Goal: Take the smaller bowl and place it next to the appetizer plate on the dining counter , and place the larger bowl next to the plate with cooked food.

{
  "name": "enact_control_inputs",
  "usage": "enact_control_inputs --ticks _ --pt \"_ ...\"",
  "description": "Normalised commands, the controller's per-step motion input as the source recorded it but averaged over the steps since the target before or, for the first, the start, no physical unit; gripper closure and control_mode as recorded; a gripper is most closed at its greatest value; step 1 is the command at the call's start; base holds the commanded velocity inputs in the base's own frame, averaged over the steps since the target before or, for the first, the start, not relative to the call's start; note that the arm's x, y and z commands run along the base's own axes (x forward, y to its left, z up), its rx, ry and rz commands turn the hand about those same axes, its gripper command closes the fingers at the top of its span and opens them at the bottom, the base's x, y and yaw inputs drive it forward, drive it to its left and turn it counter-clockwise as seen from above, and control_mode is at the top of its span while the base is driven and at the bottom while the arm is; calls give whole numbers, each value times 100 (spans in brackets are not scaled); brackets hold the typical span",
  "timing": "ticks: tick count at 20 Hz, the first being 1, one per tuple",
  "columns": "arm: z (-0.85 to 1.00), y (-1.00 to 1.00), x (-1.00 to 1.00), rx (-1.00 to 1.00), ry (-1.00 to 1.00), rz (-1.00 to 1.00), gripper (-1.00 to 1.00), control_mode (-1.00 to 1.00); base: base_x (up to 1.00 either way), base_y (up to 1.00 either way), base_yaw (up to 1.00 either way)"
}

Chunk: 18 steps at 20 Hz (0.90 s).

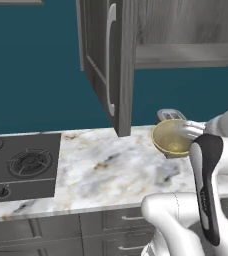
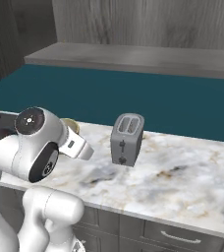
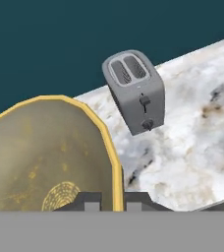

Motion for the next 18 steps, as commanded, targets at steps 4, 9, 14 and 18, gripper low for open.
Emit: enact_control_inputs --ticks 4,9,14,18 --pt "-12 1 -47 0 -24 4 100 100 -25 0 3" --pt "0 0 0 0 0 0 100 100 -84 1 22" --pt "0 0 0 0 0 0 100 100 -40 -1 54" --pt "0 0 0 0 0 0 100 100 -75 -20 69"
